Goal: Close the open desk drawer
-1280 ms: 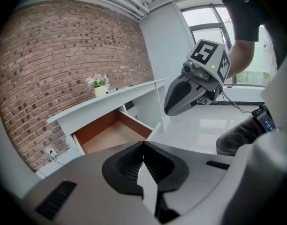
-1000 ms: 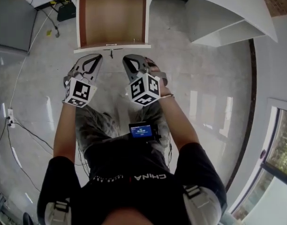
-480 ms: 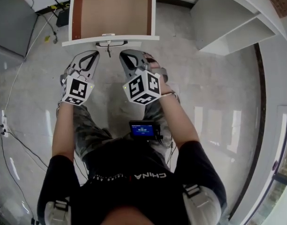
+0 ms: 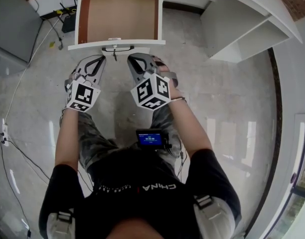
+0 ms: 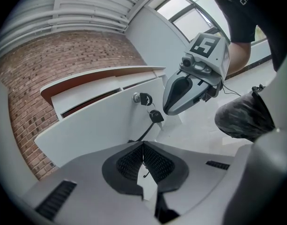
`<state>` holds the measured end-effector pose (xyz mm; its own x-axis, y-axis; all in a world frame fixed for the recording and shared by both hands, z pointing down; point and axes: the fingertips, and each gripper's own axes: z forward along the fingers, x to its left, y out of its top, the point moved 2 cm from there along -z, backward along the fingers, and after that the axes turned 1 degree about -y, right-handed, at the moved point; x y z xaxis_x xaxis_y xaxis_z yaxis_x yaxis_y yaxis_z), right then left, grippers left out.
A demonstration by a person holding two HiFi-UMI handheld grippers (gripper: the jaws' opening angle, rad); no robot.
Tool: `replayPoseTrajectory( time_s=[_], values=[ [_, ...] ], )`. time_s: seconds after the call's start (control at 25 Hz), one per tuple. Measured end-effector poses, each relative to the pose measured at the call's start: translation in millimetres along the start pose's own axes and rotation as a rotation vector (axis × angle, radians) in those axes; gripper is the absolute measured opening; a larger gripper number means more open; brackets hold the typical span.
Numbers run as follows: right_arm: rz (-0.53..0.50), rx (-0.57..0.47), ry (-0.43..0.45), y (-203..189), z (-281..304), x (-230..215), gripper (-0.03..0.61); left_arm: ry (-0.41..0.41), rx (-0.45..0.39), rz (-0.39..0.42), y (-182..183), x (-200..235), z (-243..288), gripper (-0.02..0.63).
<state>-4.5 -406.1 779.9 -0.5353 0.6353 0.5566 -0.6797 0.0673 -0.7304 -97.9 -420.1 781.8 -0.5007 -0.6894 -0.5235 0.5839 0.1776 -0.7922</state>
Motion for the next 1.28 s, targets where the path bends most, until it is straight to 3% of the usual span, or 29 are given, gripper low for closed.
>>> replayPoseTrajectory(
  time_s=[0.52,0.96,1.28],
  values=[
    [0.027,0.003,0.012,5.0,2.8,-19.0,0.018,0.026,0.006,0.022,10.6,25.9,-1.5,0.014],
    [-0.037,0.019,0.013,13.7,-3.5,-27.0,0.018,-0.020,0.055,0.084,23.4,24.1,-2.4,0.012],
    [-0.076,0.007,0.022,34.3,-10.5,-50.2,0.020,-0.031,0.075,0.119,43.5,46.2,-5.7,0.012]
  ],
)
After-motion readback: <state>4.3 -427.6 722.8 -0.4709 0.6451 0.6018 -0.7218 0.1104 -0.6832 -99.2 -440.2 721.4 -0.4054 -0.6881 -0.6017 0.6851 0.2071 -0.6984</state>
